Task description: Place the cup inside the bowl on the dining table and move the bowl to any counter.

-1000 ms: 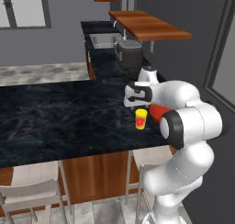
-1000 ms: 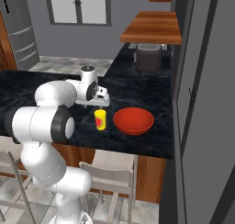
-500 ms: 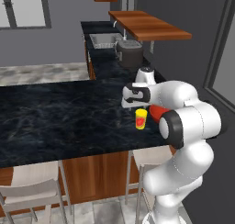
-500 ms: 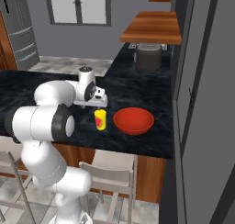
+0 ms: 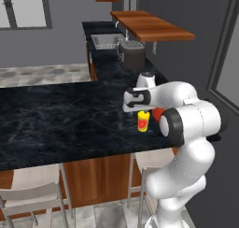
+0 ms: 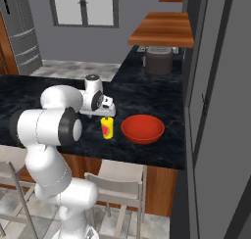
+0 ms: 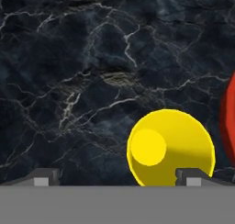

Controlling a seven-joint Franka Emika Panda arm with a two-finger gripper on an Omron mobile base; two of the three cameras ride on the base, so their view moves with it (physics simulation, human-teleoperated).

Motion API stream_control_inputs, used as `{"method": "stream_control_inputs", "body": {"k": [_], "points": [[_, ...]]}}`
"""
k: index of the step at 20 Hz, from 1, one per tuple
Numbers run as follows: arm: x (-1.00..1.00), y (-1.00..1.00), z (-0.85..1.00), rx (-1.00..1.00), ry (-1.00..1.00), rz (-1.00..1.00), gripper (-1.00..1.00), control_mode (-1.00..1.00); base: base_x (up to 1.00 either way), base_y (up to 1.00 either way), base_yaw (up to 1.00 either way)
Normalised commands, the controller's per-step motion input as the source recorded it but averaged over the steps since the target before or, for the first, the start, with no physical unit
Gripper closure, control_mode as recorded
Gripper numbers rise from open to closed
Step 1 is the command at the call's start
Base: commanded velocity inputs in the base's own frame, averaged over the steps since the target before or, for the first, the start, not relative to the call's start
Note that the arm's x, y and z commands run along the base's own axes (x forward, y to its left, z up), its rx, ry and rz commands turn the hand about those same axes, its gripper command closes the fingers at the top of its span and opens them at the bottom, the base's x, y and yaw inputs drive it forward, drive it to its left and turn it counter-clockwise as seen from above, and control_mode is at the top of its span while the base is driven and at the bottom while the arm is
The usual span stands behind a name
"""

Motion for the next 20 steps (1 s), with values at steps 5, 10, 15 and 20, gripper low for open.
{"method": "stream_control_inputs", "body": {"k": [5,10,15,20], "points": [[0.07,0.0,-0.16,0.0,0.0,0.0,-1.0,-1.0,0.0,0.0,0.0],[0.04,0.0,-0.15,0.0,0.0,0.0,-1.0,-1.0,0.0,0.0,0.0],[0.09,0.02,-0.13,0.0,0.0,0.0,-1.0,-1.0,0.0,0.0,0.0],[0.12,0.05,-0.1,0.0,0.0,0.0,-1.0,-1.0,0.0,0.0,0.0]]}}
